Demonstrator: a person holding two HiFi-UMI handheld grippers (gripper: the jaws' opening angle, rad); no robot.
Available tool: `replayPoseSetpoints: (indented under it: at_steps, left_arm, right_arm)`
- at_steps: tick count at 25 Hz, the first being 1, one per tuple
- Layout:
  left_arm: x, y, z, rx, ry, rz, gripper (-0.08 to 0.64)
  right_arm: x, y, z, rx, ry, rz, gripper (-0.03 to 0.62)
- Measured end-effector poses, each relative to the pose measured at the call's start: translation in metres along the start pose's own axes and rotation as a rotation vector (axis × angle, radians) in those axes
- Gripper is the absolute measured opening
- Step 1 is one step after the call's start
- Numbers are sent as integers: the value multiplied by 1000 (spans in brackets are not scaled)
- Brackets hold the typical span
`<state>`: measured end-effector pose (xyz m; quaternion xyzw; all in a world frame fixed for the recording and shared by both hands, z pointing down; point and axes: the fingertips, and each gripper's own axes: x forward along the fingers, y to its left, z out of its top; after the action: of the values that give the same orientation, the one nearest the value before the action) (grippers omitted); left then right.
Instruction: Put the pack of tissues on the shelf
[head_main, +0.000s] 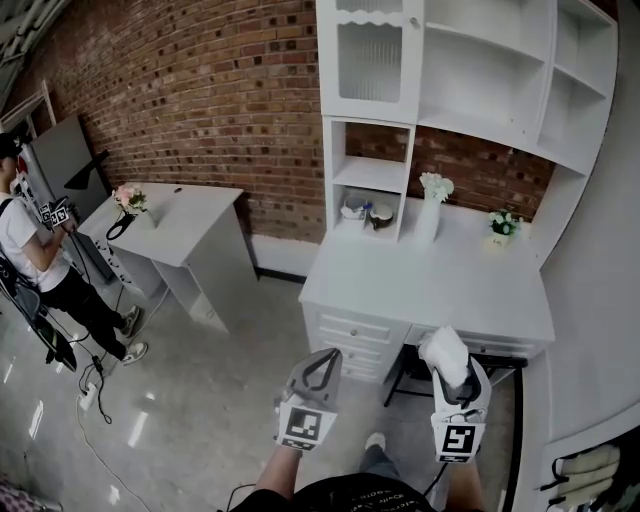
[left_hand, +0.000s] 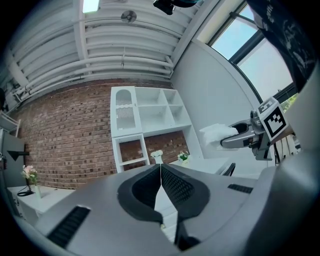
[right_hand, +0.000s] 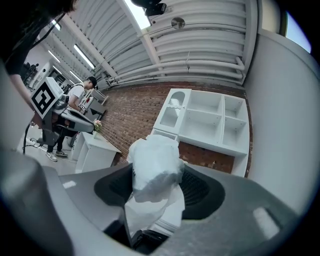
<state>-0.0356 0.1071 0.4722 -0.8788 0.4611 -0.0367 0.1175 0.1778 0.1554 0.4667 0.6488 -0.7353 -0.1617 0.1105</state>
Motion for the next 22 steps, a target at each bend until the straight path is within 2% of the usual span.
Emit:
replayPoseSetpoints:
  at_steps: [8,14,22]
  left_arm:
    - [52,7,-9,0,34,12,11]
    - [95,13,-6,13,33,30,11]
    - [149,6,-7,4,41,59,11]
  right_arm:
    - [51,-21,-18,3,8,49,264]
    - [91,-45,-22,-4,-18,54,262]
    - [134,-80,-39,-14,-28,101,262]
